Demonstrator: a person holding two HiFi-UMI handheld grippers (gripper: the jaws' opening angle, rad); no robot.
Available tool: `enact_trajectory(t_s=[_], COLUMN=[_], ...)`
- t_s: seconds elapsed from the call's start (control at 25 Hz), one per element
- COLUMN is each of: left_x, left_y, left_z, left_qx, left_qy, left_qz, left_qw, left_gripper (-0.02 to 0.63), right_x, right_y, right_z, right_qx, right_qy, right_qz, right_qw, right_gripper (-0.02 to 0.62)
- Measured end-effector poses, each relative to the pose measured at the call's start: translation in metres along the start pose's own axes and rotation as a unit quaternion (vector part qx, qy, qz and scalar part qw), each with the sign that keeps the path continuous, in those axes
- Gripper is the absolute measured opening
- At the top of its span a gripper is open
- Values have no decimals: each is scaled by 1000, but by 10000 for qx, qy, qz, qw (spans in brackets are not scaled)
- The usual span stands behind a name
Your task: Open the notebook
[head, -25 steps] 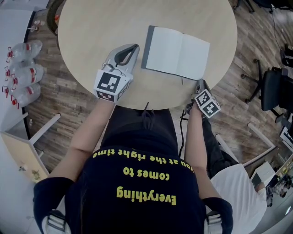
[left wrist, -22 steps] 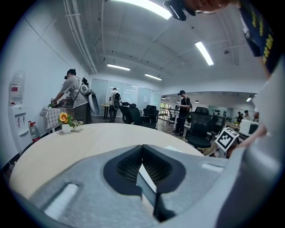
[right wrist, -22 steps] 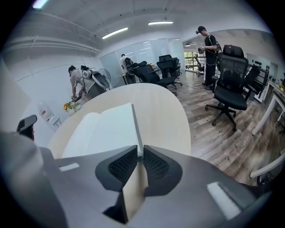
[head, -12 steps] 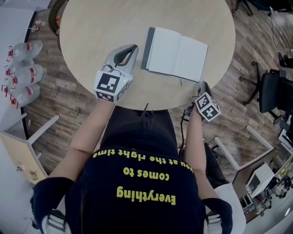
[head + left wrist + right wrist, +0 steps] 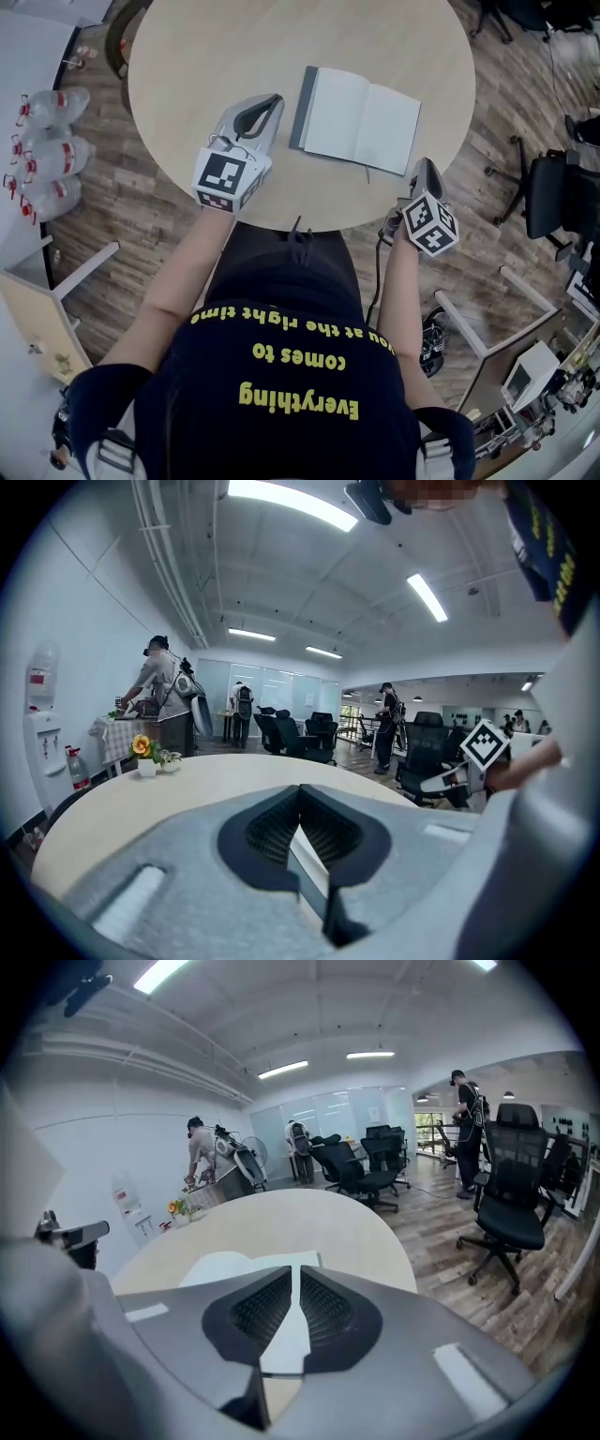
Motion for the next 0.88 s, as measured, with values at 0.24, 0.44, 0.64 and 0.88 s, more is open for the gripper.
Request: enact_trajectory(t_s=[0.24, 0.44, 0.64, 0.88], left_x=[-16, -32, -47, -74], left_y=[3, 7, 7, 6], left_z=[-4, -6, -10, -8], left_qx=[-66, -100, -191, -297], left_qy=[107, 163, 204, 227], left_qz=[190, 399, 495, 674], left_qw=[9997, 9990, 9984, 9970], left_gripper=[3, 3, 3, 3], right_x=[-52, -93, -123, -163], right_y=[-3, -9, -17, -32], right_z=[-30, -56, -76, -93], right_qx=[-453, -816, -1087, -1411], right_qy=[131, 6, -72, 14], right_qz=[597, 1071, 1388, 1818], right_qw=[9971, 9909, 9843, 9732], right_gripper=[38, 34, 29, 14])
Point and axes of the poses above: the fingertips, and each gripper's own axes: y forward along the fingers, z to its right, x out of its underside, the point moved 5 cm from there along -y, backward along the fingers, and after that the axes turned 12 degrees about z, right-handed, at the moved point
